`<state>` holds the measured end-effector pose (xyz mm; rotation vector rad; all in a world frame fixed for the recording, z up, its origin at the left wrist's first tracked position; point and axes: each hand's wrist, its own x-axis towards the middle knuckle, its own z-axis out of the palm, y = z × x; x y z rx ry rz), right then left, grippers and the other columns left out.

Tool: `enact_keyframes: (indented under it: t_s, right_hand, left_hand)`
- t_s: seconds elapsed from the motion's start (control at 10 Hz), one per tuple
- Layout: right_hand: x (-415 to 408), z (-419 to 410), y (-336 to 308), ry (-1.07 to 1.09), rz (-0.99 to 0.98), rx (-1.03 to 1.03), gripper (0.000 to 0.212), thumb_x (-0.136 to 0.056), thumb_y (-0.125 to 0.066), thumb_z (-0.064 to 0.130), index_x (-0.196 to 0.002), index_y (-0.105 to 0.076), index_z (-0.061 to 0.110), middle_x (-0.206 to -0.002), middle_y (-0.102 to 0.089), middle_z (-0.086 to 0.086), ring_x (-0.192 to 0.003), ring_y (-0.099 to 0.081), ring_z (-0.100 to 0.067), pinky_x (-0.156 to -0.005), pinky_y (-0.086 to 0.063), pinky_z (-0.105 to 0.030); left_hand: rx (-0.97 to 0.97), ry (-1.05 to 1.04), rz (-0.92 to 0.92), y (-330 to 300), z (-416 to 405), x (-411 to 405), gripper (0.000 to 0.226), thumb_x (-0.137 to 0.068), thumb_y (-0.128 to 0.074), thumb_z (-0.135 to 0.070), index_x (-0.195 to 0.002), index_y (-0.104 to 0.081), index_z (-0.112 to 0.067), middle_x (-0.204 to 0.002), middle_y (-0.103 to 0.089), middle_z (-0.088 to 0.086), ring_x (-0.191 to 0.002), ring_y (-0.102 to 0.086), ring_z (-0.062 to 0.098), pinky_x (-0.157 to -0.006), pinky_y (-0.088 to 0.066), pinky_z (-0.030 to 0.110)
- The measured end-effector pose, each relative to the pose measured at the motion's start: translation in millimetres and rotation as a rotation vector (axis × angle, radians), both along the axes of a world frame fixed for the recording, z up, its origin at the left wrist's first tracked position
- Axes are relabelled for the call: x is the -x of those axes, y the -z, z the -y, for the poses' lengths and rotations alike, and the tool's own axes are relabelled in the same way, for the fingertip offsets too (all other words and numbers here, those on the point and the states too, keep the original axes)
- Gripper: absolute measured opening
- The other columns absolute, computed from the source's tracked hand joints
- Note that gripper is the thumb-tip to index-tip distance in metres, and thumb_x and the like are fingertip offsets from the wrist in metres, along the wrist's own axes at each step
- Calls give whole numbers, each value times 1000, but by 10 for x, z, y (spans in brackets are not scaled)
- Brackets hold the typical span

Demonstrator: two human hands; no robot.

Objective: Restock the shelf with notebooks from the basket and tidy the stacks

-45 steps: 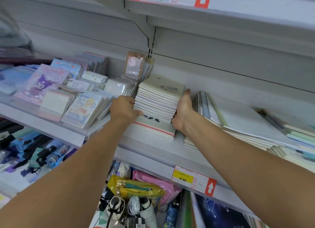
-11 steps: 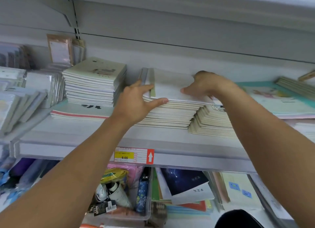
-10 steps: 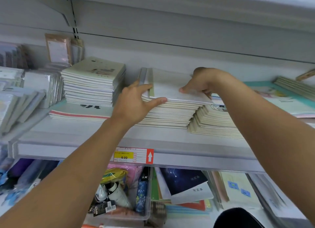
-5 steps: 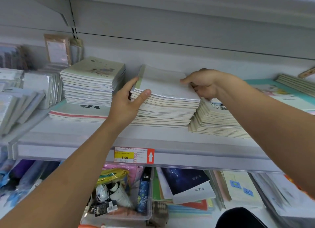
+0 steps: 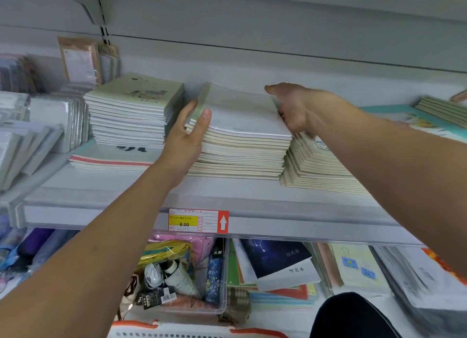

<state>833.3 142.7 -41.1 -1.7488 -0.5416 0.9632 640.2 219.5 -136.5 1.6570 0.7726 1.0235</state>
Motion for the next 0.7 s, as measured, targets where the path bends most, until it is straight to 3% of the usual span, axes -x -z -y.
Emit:
enact_keyframes:
  t_s: [0.1, 0.2, 0.3, 0.5, 0.6, 0.7]
  right_hand:
    - [-39, -39, 95, -35, 38, 94, 51, -98, -40, 57, -115, -60, 14, -101, -72, -11, -85, -71, -28, -81, -56, -45]
    - [-23, -80, 135, -9, 51, 94, 58, -95, -38, 64, -119, -59, 16, -104, -71, -9, -79, -71, -26, -62, -58, -39]
    - [-35, -130, 159, 16, -3, 44, 55, -96, -39, 60, -124, -58, 18, -108, -72, -8, -82, -73, -25, -62, -58, -37]
    - [-103, -151, 184, 42, -31, -23, 47, -99, -39, 49, -129, -57, 18, -106, -73, -7, -74, -73, -24, -56, -58, -39]
    - [-89, -120, 179, 3, -78, -26, 47, -102, -33, 50, -125, -59, 18, -99, -73, -8, -66, -73, -25, -55, -58, -39]
    - [-44, -19, 146, -60, -117, -82, 43, -103, -35, 47, -115, -61, 15, -88, -72, -9, -63, -74, -24, -54, -58, -34]
  left_hand:
    - [116, 8, -39, -43, 16, -8, 65, -82, -32, -80, -142, -28, -55, -153, -32, -12, -136, -32, 16, -111, -29, 45]
    - [359, -16, 55, -54, -54, -30, 75, -74, -35, -86, -132, -46, -40, -126, -58, -9, -119, -53, 16, -103, -42, 41]
    - [511, 45, 152, -54, -94, -44, 74, -76, -37, -85, -124, -54, -31, -109, -67, -7, -99, -63, 16, -94, -50, 39]
    - [510, 136, 217, -50, -132, 13, 94, -51, -44, -93, -128, -56, -42, -118, -69, -3, -107, -66, 23, -93, -52, 51]
    - [516, 70, 230, -54, -164, 8, 104, -44, -39, -100, -129, -56, -42, -119, -69, 0, -109, -65, 27, -95, -50, 52]
    - [537, 129, 265, -115, -123, 43, 88, -74, -20, -90, -137, -51, -35, -123, -67, 3, -115, -62, 27, -99, -47, 47]
